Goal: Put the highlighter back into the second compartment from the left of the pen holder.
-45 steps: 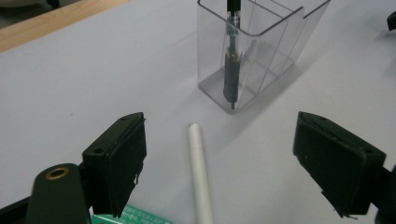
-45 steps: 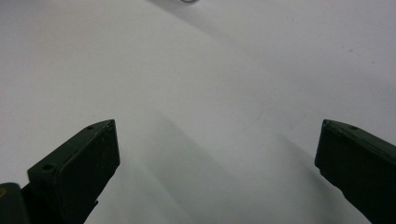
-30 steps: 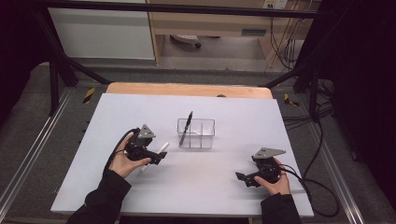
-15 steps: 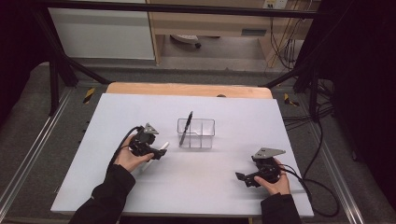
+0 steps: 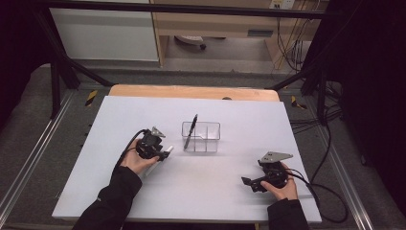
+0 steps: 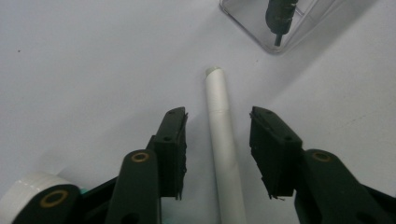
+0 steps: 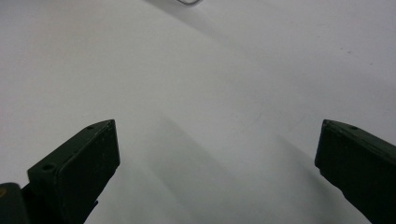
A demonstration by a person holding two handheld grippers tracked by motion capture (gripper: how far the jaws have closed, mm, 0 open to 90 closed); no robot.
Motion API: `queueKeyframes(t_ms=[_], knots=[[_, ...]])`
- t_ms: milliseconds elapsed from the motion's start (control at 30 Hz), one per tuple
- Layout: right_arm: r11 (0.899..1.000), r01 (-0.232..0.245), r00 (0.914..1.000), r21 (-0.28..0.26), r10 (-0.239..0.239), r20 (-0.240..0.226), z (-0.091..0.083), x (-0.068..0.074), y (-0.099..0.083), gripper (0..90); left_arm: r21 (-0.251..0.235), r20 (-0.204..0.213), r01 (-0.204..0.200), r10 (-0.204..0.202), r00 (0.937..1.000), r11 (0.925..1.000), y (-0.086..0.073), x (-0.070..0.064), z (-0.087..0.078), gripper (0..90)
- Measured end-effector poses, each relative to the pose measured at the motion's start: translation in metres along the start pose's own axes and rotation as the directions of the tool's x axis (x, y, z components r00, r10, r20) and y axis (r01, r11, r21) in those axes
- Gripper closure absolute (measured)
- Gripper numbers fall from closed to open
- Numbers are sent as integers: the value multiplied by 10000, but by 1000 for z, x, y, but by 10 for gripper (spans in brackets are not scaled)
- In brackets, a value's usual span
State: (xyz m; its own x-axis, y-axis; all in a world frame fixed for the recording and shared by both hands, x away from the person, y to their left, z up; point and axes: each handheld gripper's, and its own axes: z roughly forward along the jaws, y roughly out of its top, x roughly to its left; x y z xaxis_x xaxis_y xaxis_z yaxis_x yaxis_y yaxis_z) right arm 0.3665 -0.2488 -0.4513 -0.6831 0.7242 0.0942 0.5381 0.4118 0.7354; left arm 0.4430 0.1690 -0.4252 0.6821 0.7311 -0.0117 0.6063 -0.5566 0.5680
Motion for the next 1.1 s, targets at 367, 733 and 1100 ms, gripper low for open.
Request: queueKeyframes(t_ms=[367, 733, 1100], knots=[[10000, 7, 10000, 1, -7, -18, 0, 0, 0, 5, 314, -74, -223, 226, 9997, 9993, 4, -4, 8, 692], [10000, 23, 10000, 7, -23, -41, 0, 0, 0, 5, 554, -118, -345, 352, 9993, 9979, 5, -4, 7, 762], [10000, 22, 10000, 0, -22, -44, 0, 0, 0, 5, 653, -154, -391, 402, 9991, 9971, 5, -5, 9, 774]])
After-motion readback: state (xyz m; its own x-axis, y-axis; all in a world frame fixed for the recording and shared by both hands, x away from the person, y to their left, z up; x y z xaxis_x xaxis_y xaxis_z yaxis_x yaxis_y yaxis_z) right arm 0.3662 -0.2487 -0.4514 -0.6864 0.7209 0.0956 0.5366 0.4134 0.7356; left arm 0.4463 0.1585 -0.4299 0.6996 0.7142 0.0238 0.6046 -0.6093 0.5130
